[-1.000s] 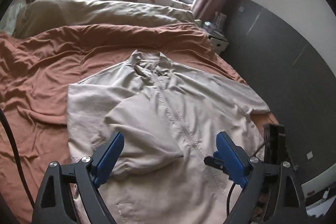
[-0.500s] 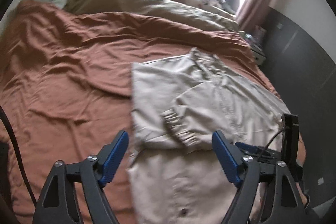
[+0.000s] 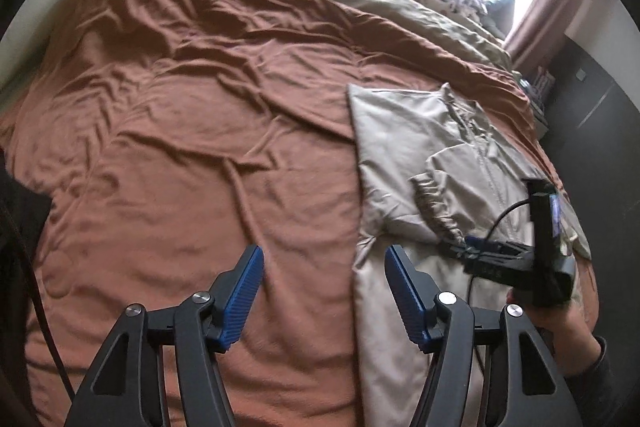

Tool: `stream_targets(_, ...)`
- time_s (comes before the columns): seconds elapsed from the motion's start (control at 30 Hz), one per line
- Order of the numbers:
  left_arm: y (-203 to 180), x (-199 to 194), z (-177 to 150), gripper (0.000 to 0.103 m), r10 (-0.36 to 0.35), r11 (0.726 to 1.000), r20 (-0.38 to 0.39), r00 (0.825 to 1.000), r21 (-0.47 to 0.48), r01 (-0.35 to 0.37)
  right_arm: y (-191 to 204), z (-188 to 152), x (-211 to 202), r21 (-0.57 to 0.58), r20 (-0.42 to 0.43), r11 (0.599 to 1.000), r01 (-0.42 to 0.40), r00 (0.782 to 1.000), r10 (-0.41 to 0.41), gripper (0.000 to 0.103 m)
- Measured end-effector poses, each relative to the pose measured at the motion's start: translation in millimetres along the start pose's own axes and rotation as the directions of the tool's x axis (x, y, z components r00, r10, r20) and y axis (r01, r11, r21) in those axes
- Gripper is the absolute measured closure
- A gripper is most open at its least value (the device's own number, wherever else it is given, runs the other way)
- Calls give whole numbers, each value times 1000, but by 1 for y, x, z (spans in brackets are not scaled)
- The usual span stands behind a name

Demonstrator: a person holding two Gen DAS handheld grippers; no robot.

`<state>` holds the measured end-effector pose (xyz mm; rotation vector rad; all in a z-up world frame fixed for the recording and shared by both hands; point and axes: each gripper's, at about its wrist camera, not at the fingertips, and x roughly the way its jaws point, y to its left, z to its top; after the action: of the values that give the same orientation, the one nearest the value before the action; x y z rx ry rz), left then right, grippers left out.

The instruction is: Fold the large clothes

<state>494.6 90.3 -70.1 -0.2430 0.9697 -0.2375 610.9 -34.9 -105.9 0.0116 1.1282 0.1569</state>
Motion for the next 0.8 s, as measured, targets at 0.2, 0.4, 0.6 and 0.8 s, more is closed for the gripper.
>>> stream_targets(0.2, 2, 11, -4, 38, -38, 999, -7, 999, -25, 38, -16, 10, -18, -17, 50, 1000, -13, 999, 13, 95)
stream_targets(0.4, -20, 27, -4, 38, -82, 997, -21, 996, -5, 82, -47, 8, -61, 9, 123, 999, -48, 991, 46, 96)
stream_targets(0.6, -44, 36, -3, 38, -108, 994, -33, 994, 20, 109, -87, -3, -102, 59, 185, 998, -38, 982, 26, 97)
stream_targets(0.8, -60, 49, -3, 38, -120, 992, -52, 991, 31, 122, -148, -24, -151, 166, 245, 986, 33, 967, -74, 96)
